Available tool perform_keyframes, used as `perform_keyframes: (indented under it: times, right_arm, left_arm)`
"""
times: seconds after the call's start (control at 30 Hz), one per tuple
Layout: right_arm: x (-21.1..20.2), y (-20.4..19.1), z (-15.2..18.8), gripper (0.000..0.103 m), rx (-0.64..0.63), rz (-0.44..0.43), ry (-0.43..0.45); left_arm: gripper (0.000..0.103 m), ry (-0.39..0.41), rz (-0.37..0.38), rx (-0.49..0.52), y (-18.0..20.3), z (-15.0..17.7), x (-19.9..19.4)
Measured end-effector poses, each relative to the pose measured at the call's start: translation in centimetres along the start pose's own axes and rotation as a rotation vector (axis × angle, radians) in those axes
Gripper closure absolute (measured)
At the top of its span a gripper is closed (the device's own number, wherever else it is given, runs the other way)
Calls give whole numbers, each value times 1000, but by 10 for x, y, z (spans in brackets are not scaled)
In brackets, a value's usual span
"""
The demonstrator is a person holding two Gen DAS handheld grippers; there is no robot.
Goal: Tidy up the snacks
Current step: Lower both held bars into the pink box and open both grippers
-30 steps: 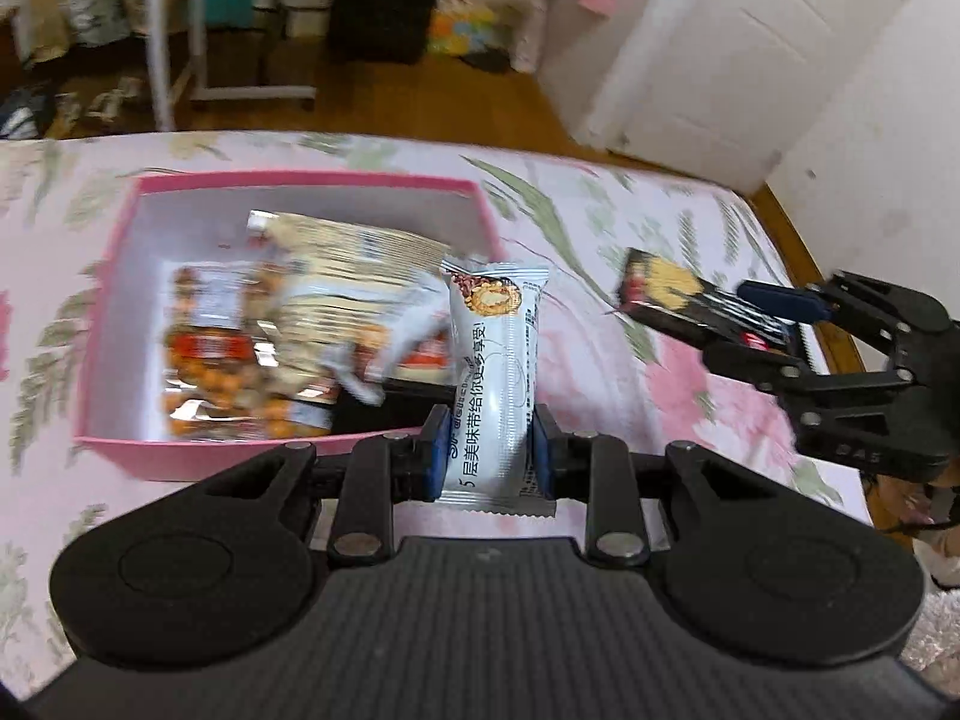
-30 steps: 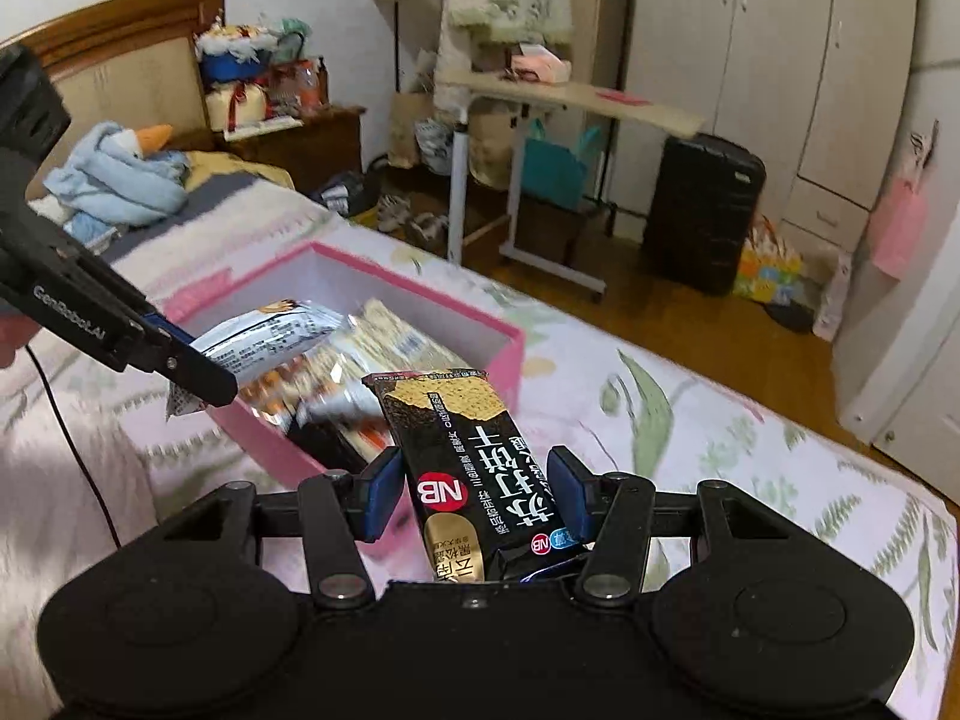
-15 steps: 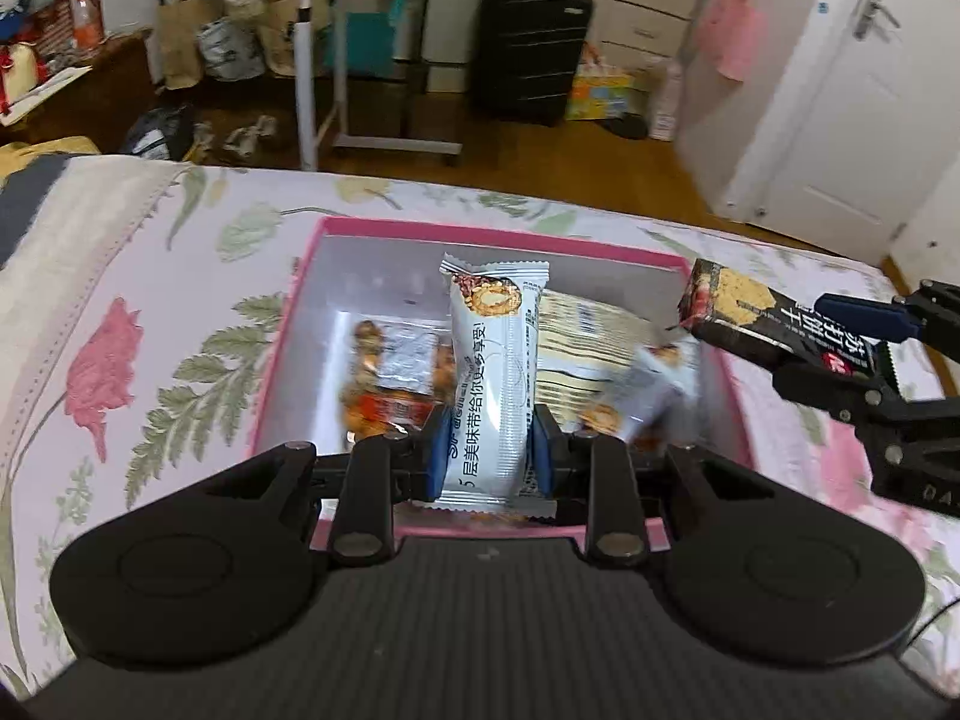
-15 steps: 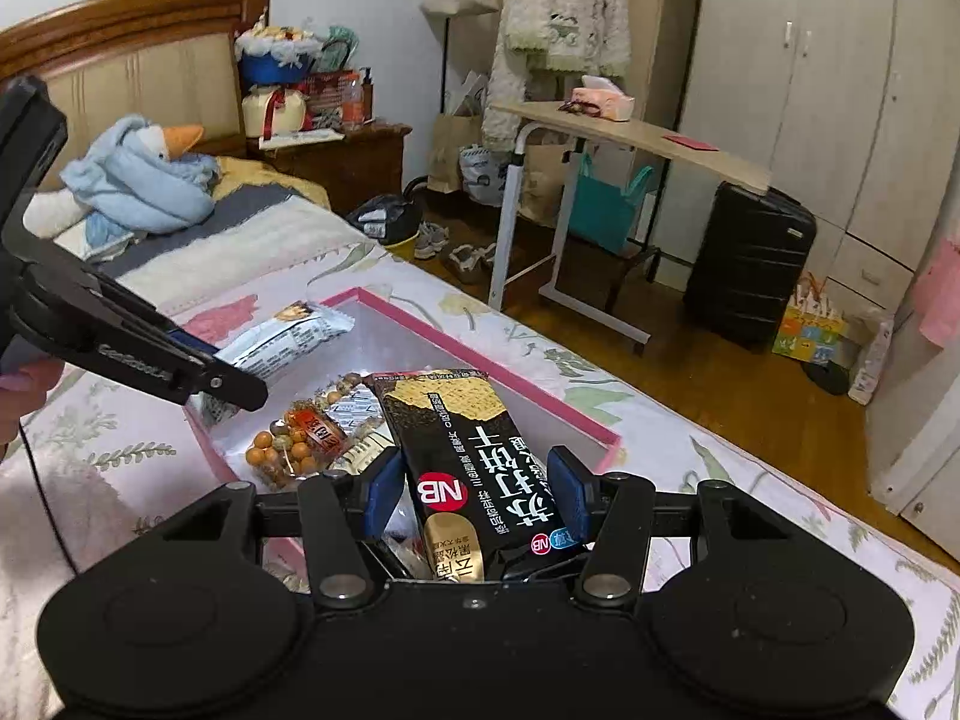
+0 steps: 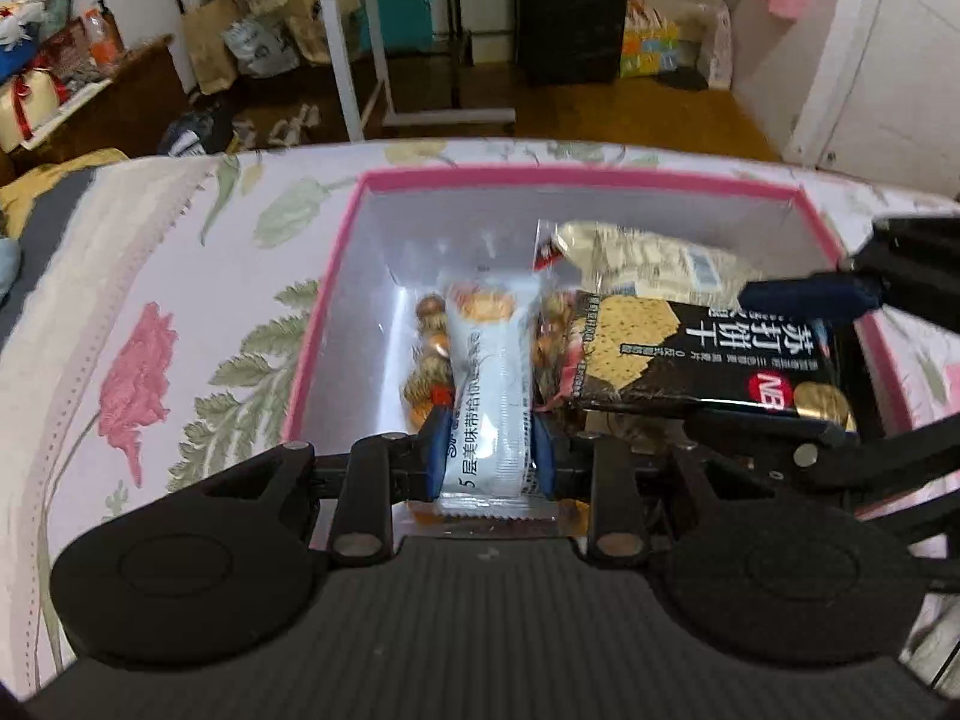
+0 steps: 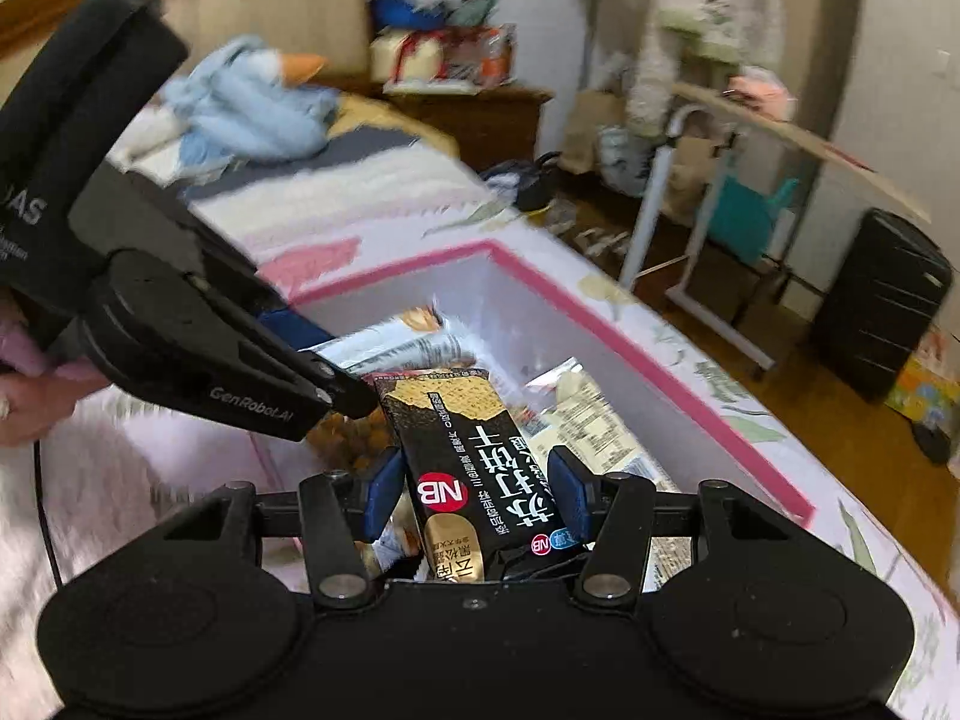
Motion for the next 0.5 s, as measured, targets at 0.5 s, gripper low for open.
perform_keyframes:
  times: [0.5]
  right_arm:
    - [-108, 53, 23, 26, 360, 250, 111]
  left_arm:
    - [43, 58, 66, -67, -3, 8, -53]
Point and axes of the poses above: each gripper's, at about its wrist camera, not at the fingertips, and x roughly the way its jaws point, y to its right, z to its underside, the point moved 9 cm from there along x, roughly the way its jaws point, and after that the axes turned 5 degrees about z, right-handed, at the moved point
